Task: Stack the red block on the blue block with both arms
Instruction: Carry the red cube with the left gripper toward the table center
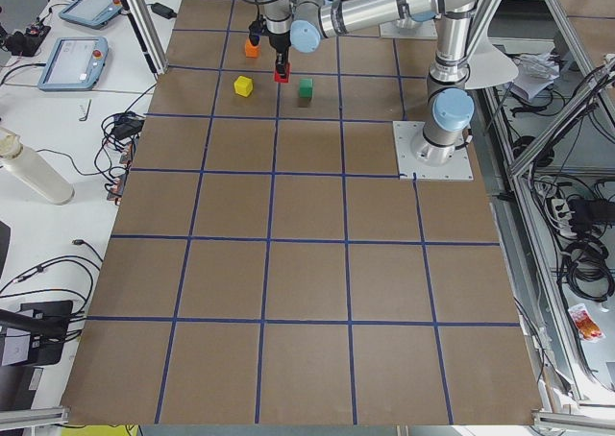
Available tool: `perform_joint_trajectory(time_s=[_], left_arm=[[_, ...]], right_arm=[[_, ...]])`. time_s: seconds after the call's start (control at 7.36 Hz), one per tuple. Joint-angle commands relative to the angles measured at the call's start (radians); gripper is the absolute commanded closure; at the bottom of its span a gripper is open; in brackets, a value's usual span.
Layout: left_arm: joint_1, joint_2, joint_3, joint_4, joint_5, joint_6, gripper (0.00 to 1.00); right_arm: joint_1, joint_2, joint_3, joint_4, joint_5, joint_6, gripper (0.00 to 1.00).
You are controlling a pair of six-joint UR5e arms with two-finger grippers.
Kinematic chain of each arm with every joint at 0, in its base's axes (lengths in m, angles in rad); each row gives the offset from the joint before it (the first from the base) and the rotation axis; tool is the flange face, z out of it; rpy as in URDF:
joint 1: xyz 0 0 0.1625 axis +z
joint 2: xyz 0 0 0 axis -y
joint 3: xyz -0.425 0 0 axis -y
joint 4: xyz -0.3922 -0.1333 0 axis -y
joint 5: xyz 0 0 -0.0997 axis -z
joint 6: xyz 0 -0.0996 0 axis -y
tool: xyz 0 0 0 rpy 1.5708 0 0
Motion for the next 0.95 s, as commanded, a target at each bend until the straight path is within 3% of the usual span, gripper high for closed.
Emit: perform_joint_trajectory(time_s=[0.0,0.41,0.54,0.68,0.82], left_arm=[[-0.166,-0.1,0.086,0.056,-0.036,-0.23,1.0],[-0.272,-0.246,0.112,0.102,-0.032,-0.365,1.0],[-0.294,-0.288,0.112,0.168,-0.027,-0.397,0.92],[-0.323,-0.308,0.112,0.173,-0.023,-0.411,0.63],[-0.331,-0.317,0.11,0.172,-0.018,-0.409,0.25]], right_arm=[[-0.014,-0.003,0.003,0.003,-0.027,-0.018,0.0],[-0.012,-0.005,0.001,0.003,-0.023,-0.015,0.0],[-0.012,-0.003,0.001,0.002,-0.023,-0.015,0.0],[-0.012,-0.003,0.001,0.002,-0.023,-0.015,0.0],[-0.012,-0.003,0.0,0.0,-0.024,-0.015,0.0]])
